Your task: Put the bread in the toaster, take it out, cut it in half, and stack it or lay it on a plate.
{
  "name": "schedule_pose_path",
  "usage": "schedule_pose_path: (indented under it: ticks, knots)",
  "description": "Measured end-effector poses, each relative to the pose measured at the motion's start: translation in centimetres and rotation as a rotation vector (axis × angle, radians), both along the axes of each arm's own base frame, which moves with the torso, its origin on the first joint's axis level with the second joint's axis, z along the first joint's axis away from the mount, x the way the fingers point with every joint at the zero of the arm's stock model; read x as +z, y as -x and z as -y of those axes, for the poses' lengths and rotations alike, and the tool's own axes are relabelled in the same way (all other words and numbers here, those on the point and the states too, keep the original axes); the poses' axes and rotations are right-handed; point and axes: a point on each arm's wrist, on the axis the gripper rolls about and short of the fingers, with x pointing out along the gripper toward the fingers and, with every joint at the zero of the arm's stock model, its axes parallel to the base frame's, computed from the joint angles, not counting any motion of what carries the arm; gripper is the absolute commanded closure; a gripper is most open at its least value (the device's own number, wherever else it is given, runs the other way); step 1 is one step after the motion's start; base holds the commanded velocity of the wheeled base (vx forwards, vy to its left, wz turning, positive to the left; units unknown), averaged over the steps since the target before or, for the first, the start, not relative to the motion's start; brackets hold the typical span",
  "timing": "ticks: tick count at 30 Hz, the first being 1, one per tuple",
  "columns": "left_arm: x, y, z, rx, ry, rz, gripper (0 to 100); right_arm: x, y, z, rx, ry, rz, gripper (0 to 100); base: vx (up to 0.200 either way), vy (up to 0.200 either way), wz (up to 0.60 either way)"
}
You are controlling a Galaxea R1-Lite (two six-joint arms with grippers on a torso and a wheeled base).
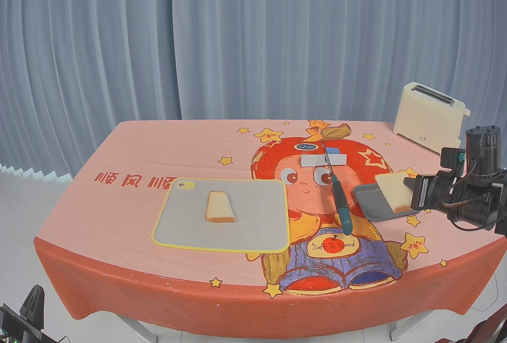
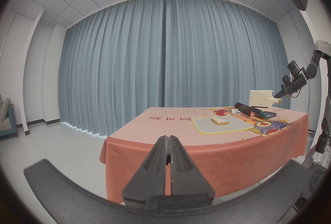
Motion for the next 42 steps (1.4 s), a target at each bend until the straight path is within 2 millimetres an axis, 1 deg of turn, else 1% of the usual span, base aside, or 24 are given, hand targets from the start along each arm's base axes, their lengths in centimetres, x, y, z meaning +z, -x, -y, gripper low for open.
schedule_pose_path:
  ticks: [7, 12, 18, 21, 29, 42]
  knots:
    - [0.0, 0.0, 0.0, 0.0, 0.0, 0.0, 100, -1.0, -2.3, 1.4, -0.023, 0.008, 0.009, 100, 0.0, 0.0, 0.0]
    - [0.0, 0.0, 0.0, 0.0, 0.0, 0.0, 100, -2.4, -4.3, 2.7, -0.037, 0.011, -0.008, 100, 0.0, 0.0, 0.0]
    - [0.0, 0.0, 0.0, 0.0, 0.0, 0.0, 100, -4.2, -6.0, 3.4, -0.048, 0.034, -0.023, 100, 0.0, 0.0, 0.0]
    - [0.0, 0.0, 0.0, 0.0, 0.0, 0.0, 100, -5.0, -6.4, 3.4, -0.049, 0.041, -0.046, 100, 0.0, 0.0, 0.0]
    - [0.0, 0.0, 0.0, 0.0, 0.0, 0.0, 100, -6.2, -6.8, 3.2, -0.042, 0.052, -0.09, 100, 0.0, 0.0, 0.0]
    - [0.0, 0.0, 0.0, 0.0, 0.0, 0.0, 100, -6.8, -7.1, 3.1, -0.043, 0.056, -0.106, 100, 0.0, 0.0, 0.0]
